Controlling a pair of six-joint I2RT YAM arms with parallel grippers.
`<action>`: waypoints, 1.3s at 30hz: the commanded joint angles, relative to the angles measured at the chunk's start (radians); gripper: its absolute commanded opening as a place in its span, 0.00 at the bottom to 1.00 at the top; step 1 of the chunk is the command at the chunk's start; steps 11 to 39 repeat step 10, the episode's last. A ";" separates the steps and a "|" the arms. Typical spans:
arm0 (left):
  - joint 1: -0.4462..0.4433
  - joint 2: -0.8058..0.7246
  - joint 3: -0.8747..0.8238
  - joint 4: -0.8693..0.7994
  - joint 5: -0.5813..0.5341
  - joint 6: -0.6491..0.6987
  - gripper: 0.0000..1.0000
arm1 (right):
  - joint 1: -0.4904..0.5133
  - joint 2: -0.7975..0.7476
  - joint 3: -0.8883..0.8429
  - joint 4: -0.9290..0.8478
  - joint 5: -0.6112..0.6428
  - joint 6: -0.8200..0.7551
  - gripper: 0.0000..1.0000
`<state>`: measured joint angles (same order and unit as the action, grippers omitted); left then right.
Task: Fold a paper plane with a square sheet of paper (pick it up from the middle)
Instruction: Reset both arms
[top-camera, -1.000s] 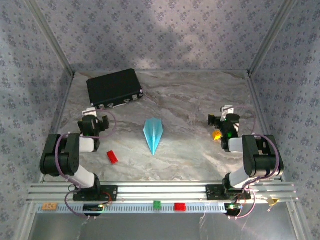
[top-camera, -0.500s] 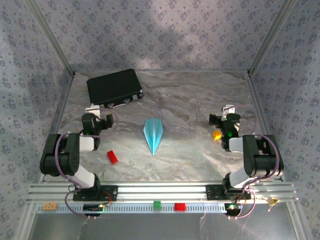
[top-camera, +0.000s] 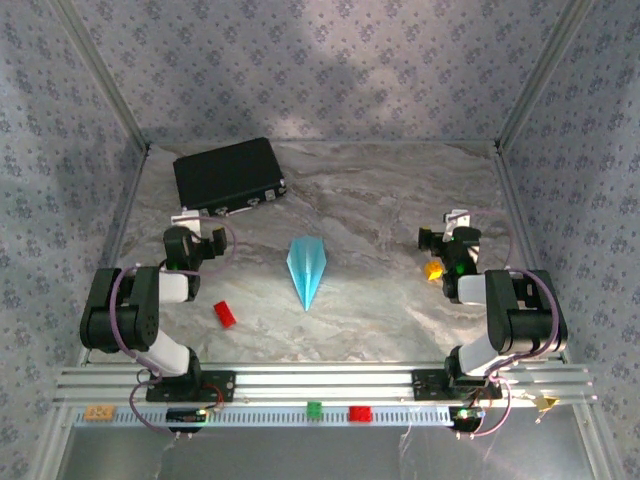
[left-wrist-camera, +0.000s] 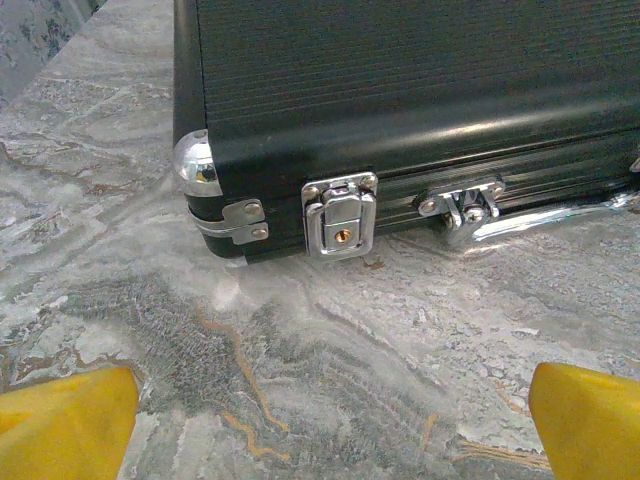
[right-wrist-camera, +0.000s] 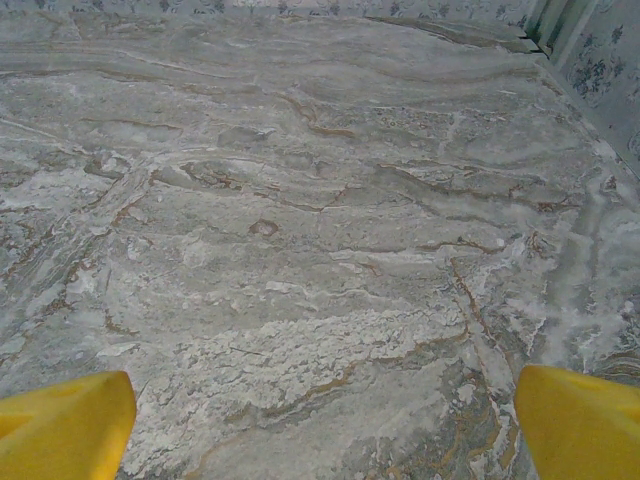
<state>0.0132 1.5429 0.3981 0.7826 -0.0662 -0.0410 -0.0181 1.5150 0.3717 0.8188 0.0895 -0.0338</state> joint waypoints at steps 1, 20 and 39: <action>0.004 -0.009 0.018 0.024 0.022 0.012 1.00 | 0.000 0.005 0.015 0.000 0.014 0.016 0.99; 0.005 -0.009 0.018 0.024 0.021 0.013 1.00 | 0.001 0.006 0.015 0.002 0.017 0.014 0.99; 0.005 -0.009 0.018 0.024 0.021 0.013 1.00 | 0.001 0.006 0.015 0.002 0.017 0.014 0.99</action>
